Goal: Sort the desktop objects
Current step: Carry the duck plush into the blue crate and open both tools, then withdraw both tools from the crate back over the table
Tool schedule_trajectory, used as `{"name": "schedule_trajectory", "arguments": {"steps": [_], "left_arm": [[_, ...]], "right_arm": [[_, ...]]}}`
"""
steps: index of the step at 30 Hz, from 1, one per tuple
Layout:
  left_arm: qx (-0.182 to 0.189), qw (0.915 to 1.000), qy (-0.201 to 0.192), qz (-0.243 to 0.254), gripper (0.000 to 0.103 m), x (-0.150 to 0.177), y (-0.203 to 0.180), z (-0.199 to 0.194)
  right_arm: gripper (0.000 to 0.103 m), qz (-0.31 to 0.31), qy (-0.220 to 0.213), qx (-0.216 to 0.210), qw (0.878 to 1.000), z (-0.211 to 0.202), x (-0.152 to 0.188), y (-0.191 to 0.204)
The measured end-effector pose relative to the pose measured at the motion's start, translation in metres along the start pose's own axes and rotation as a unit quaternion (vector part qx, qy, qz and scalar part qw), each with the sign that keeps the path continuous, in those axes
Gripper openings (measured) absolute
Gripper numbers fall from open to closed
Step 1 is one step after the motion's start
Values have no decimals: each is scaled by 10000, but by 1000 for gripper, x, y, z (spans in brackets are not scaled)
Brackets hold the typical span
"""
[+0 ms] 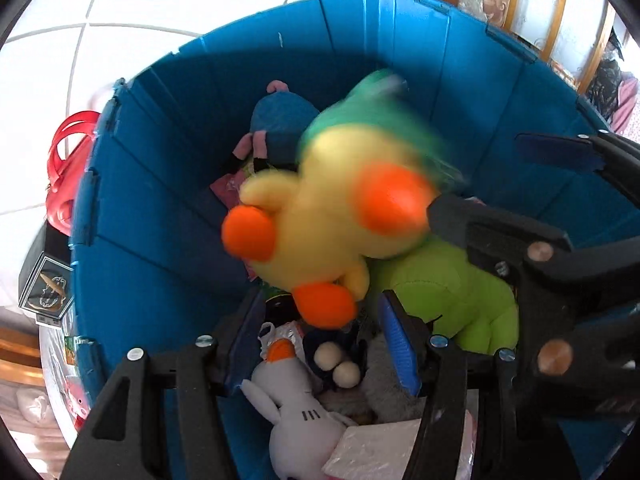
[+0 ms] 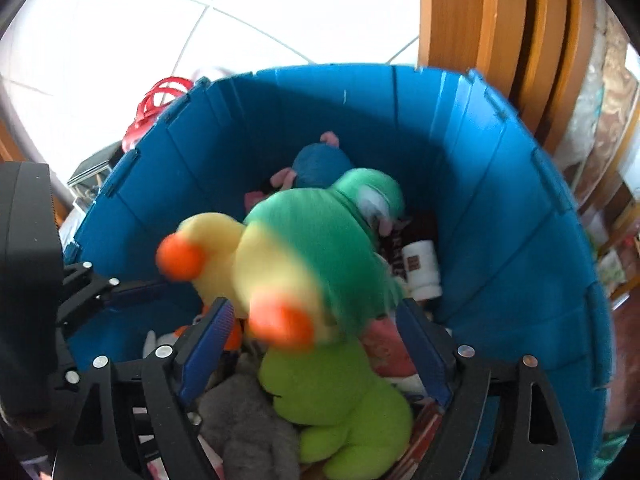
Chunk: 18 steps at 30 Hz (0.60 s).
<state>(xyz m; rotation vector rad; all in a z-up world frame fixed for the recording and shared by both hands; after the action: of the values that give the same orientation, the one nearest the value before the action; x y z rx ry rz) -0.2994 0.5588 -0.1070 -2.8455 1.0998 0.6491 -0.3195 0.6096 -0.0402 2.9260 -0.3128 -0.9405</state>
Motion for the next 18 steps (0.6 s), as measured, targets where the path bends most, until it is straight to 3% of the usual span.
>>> {"name": "schedule_trajectory", "arguments": {"steps": [4,7,11,18], "left_arm": [[-56,9997,-238,-30,58,3,3,-23],[-38,9990,-447,-67,58,7,9,-42],[-92,9964,-832,-88,58,18,22,-87],[-183,9831,-1784,-358,58,42,34,-151]], "right_arm": [[93,-94,-262,242,9993,-22,-5,-2],[102,-212,-499,459,9975,-45,-7,1],[103,-309,-839,671,9937,-77,-7,6],[103,-311,-1410,653,9874,-131,10,20]]}}
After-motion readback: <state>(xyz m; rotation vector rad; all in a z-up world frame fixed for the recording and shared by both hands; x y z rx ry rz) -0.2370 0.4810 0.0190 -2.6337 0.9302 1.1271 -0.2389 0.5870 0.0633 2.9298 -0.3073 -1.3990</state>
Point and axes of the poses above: each gripper's, at about its wrist camera, not at the fingertips, and z roughly the way its jaws point, y to its left, x to its underside, the point moved 10 cm from there along z, roughly the way its jaws point, and after that the axes turned 3 degrees about z, right-handed, at the moved point
